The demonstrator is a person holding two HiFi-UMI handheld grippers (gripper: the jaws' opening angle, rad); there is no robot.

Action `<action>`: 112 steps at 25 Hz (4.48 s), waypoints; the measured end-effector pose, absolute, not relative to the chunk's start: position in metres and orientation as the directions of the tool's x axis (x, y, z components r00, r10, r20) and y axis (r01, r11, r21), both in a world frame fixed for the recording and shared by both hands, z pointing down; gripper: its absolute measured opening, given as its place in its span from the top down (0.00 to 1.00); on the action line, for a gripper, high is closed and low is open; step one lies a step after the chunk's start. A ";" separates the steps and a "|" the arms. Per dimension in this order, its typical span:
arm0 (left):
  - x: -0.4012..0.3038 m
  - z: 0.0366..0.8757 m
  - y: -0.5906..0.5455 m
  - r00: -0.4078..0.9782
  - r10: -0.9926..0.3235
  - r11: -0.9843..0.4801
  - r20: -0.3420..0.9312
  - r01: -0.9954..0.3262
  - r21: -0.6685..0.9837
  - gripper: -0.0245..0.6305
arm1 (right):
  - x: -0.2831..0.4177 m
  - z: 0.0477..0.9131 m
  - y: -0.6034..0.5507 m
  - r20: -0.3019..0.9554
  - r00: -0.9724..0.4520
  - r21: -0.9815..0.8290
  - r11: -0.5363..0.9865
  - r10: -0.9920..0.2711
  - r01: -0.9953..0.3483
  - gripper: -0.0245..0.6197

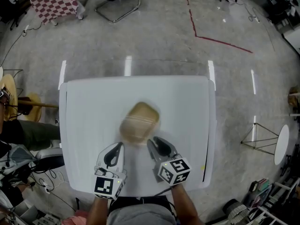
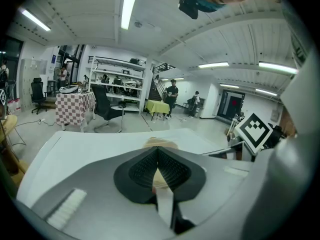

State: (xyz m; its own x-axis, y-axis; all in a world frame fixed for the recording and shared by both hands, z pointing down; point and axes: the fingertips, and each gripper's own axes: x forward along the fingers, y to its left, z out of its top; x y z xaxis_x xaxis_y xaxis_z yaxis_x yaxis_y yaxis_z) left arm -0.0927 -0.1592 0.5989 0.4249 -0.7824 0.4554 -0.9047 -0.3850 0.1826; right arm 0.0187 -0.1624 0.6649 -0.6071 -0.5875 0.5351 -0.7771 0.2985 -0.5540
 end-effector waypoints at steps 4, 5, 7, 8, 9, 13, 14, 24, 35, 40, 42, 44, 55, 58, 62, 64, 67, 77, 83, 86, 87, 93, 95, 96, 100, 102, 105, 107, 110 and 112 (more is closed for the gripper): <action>-0.095 0.589 -0.156 0.429 -0.785 -0.390 0.447 -0.903 0.181 0.94 | 0.017 0.654 -0.162 0.525 -0.605 -0.554 0.299 -0.598 -0.777 0.81; -0.096 0.587 -0.155 0.430 -0.786 -0.392 0.444 -0.902 0.180 0.94 | 0.016 0.651 -0.161 0.521 -0.607 -0.556 0.300 -0.600 -0.775 0.82; -0.098 0.583 -0.153 0.430 -0.789 -0.393 0.438 -0.902 0.178 0.94 | 0.013 0.647 -0.160 0.515 -0.610 -0.561 0.301 -0.602 -0.771 0.83; -0.100 0.582 -0.152 0.431 -0.791 -0.393 0.435 -0.902 0.179 0.94 | 0.011 0.645 -0.159 0.513 -0.612 -0.564 0.302 -0.602 -0.769 0.84; -0.102 0.581 -0.151 0.431 -0.792 -0.393 0.433 -0.902 0.179 0.94 | 0.009 0.644 -0.157 0.510 -0.615 -0.568 0.302 -0.602 -0.766 0.85; -0.108 0.574 -0.146 0.433 -0.798 -0.398 0.419 -0.901 0.174 0.94 | 0.001 0.635 -0.151 0.492 -0.623 -0.581 0.304 -0.608 -0.755 0.88; -0.110 0.571 -0.144 0.434 -0.800 -0.399 0.414 -0.901 0.173 0.94 | -0.001 0.632 -0.149 0.488 -0.625 -0.584 0.305 -0.609 -0.752 0.88; -0.139 0.547 -0.124 0.432 -0.816 -0.400 0.383 -0.902 0.165 0.94 | -0.028 0.602 -0.134 0.453 -0.627 -0.568 0.337 -0.634 -0.751 0.90; -0.165 0.488 -0.108 0.449 -0.844 -0.421 0.294 -0.893 0.157 0.94 | -0.047 0.539 -0.114 0.395 -0.596 -0.505 0.377 -0.699 -0.776 0.90; -0.168 0.463 -0.095 0.469 -0.845 -0.445 0.256 -0.883 0.147 0.94 | -0.043 0.501 -0.104 0.356 -0.556 -0.456 0.381 -0.751 -0.805 0.90; -0.167 0.452 -0.090 0.481 -0.844 -0.460 0.240 -0.877 0.140 0.94 | -0.039 0.486 -0.100 0.339 -0.536 -0.432 0.378 -0.773 -0.819 0.90; -0.164 0.440 -0.088 0.495 -0.840 -0.477 0.222 -0.869 0.132 0.94 | -0.033 0.472 -0.096 0.325 -0.512 -0.406 0.371 -0.795 -0.835 0.90; -0.152 0.397 -0.065 0.578 -0.803 -0.571 0.146 -0.816 0.095 0.94 | -0.002 0.423 -0.056 0.260 -0.349 -0.260 0.283 -0.900 -0.923 0.90; -0.152 0.392 -0.058 0.600 -0.789 -0.593 0.132 -0.800 0.091 0.94 | 0.004 0.414 -0.043 0.242 -0.308 -0.241 0.251 -0.920 -0.938 0.90; -0.150 0.385 -0.046 0.628 -0.769 -0.622 0.119 -0.778 0.088 0.94 | 0.011 0.403 -0.024 0.222 -0.257 -0.217 0.209 -0.941 -0.954 0.90; -0.149 0.383 -0.041 0.643 -0.757 -0.637 0.114 -0.766 0.086 0.94 | 0.013 0.399 -0.014 0.212 -0.230 -0.204 0.188 -0.950 -0.961 0.90; -0.144 0.381 -0.032 0.668 -0.736 -0.663 0.109 -0.744 0.085 0.94 | 0.017 0.397 0.001 0.203 -0.193 -0.189 0.155 -0.960 -0.970 0.90; -0.121 0.380 -0.008 0.737 -0.667 -0.732 0.113 -0.676 0.082 0.94 | 0.040 0.391 0.045 0.183 -0.068 -0.120 0.046 -0.981 -0.992 0.90; -0.107 0.384 0.000 0.766 -0.632 -0.763 0.121 -0.642 0.077 0.94 | 0.050 0.394 0.060 0.180 -0.014 -0.101 -0.005 -0.984 -0.995 0.90; -0.101 0.385 0.005 0.776 -0.618 -0.774 0.126 -0.629 0.072 0.94 | 0.055 0.396 0.067 0.187 0.008 -0.081 -0.023 -0.982 -0.996 0.90; -0.099 0.386 0.006 0.778 -0.615 -0.777 0.128 -0.625 0.071 0.94 | 0.056 0.397 0.069 0.188 0.014 -0.076 -0.029 -0.982 -0.997 0.90; -0.096 0.396 0.011 0.787 -0.600 -0.787 0.144 -0.613 0.068 0.95 | 0.056 0.406 0.077 0.193 0.037 -0.051 -0.048 -0.980 -0.998 0.90; -0.097 0.400 0.013 0.787 -0.598 -0.788 0.153 -0.612 0.069 0.94 | 0.055 0.410 0.079 0.202 0.040 -0.041 -0.049 -0.978 -0.998 0.90; -0.098 0.402 0.015 0.787 -0.597 -0.788 0.158 -0.612 0.070 0.94 | 0.055 0.412 0.080 0.206 0.041 -0.038 -0.050 -0.978 -0.998 0.90; -0.094 0.409 0.022 0.789 -0.587 -0.790 0.182 -0.607 0.083 0.94 | 0.058 0.415 0.084 0.211 0.049 -0.042 -0.059 -0.976 -0.997 0.90; -0.090 0.412 0.025 0.790 -0.583 -0.792 0.189 -0.604 0.083 0.94 | 0.060 0.416 0.085 0.211 0.049 -0.044 -0.060 -0.976 -0.997 0.90; -0.088 0.415 0.026 0.790 -0.582 -0.794 0.193 -0.603 0.073 0.94 | 0.058 0.420 0.086 0.212 0.043 -0.040 -0.052 -0.976 -0.998 0.90; -0.089 0.420 0.025 0.788 -0.583 -0.793 0.196 -0.605 0.073 0.94 | 0.057 0.426 0.086 0.218 0.041 -0.035 -0.050 -0.975 -0.998 0.90; -0.091 0.424 0.021 0.785 -0.588 -0.789 0.198 -0.610 0.076 0.94 | 0.053 0.435 0.085 0.232 0.037 -0.037 -0.046 -0.972 -0.998 0.90; -0.095 0.425 0.019 0.782 -0.590 -0.786 0.199 -0.613 0.077 0.94 | 0.048 0.439 0.083 0.242 0.031 -0.038 -0.042 -0.970 -0.998 0.90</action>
